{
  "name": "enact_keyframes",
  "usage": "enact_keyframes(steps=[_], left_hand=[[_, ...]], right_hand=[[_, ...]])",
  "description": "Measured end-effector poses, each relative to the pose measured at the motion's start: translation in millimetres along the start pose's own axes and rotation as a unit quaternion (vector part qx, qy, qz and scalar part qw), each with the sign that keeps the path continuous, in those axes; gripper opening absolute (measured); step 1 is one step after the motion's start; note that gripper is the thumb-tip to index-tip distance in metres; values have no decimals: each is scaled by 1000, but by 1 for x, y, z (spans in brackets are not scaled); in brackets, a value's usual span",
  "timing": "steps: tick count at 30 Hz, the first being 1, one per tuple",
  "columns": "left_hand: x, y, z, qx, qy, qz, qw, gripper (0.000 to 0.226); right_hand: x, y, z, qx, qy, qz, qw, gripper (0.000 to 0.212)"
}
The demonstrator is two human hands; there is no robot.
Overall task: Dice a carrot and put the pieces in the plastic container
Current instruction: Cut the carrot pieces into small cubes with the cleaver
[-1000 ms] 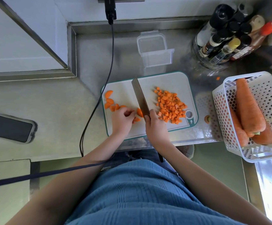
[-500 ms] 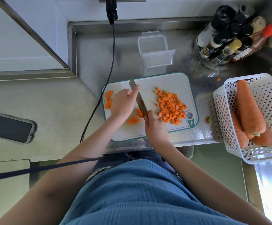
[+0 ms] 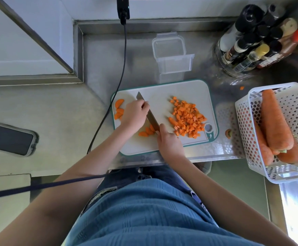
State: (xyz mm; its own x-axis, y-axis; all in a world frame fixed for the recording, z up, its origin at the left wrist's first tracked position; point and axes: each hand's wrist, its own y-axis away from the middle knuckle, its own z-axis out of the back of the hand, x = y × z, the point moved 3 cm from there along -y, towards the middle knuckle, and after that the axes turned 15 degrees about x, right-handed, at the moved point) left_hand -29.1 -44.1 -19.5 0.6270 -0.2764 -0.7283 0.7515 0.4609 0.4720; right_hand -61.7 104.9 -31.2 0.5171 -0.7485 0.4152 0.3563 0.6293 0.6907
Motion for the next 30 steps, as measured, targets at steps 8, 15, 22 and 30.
enact_keyframes(steps=[8, 15, 22, 30], left_hand=[[-11, 4, 6, -33, 48, -3, 998, 48], [22, 21, -6, 4, 28, 49, 998, 40], [25, 25, -11, 9, 23, 55, 998, 39], [24, 25, -20, 7, -35, 10, 999, 39]], right_hand=[[-5, 9, 17, -73, -76, 32, 994, 15], [-10, 7, 13, -71, -68, 29, 995, 14], [-8, 3, 9, -50, -27, 20, 998, 14], [-4, -4, 11, -26, -27, 2, 999, 12]])
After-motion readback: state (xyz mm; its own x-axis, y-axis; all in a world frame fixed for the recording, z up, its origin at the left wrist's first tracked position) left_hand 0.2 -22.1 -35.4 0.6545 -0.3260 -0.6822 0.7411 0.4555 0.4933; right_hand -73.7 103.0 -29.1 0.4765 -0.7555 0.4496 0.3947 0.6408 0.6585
